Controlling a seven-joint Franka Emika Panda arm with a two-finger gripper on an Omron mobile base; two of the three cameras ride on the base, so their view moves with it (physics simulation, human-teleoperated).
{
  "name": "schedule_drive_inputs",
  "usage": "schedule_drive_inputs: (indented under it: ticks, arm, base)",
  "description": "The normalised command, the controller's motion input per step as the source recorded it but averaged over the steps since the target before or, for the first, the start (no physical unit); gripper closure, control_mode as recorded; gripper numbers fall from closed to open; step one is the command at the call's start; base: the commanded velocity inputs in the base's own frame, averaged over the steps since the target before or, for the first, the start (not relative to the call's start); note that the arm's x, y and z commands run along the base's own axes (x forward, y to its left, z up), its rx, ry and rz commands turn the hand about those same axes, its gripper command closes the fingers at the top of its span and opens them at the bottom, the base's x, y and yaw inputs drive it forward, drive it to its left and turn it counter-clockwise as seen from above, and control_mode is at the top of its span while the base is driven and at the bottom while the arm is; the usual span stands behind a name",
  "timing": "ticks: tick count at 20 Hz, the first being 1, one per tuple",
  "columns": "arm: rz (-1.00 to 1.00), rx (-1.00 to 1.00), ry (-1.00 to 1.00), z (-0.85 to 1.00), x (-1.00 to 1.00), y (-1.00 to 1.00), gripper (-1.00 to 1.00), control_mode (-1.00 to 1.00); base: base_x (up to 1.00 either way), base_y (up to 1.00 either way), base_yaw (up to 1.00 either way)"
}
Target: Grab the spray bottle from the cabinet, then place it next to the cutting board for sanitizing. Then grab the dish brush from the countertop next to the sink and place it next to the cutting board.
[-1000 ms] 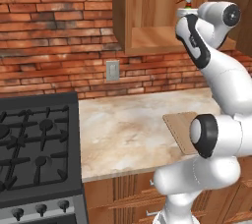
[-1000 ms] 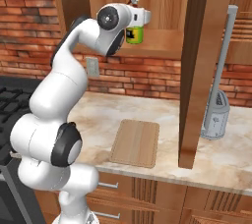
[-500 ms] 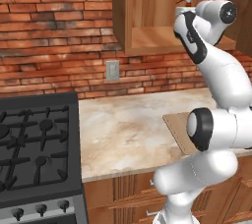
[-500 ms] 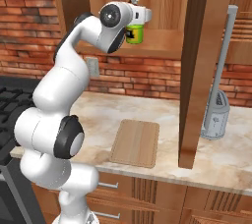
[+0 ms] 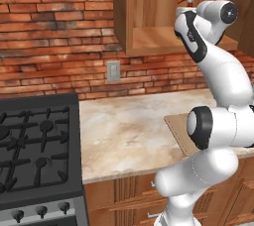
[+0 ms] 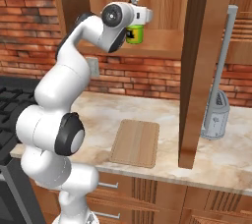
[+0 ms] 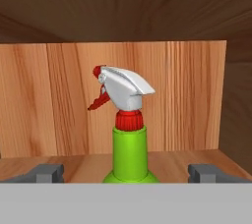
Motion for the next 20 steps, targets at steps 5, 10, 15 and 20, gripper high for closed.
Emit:
schedule_drive_inputs:
  ticks: [5, 10, 15, 20]
  arm:
    - [0.0, 0.0, 0.0, -0.15, 0.14, -0.02, -1.0, -1.0]
    - [0.0, 0.0, 0.0, -0.06, 0.19, 0.0, -1.0, -1.0]
    - [0.0, 0.0, 0.0, 0.0, 0.21, 0.0, -1.0, -1.0]
    - [0.0, 0.0, 0.0, 0.0, 0.2, -0.01, -1.0, -1.0]
  base:
    - [0.0, 0.0, 0.0]
    - [0.0, 0.0, 0.0]
    - [0.0, 0.0, 0.0]
    - [0.0, 0.0, 0.0]
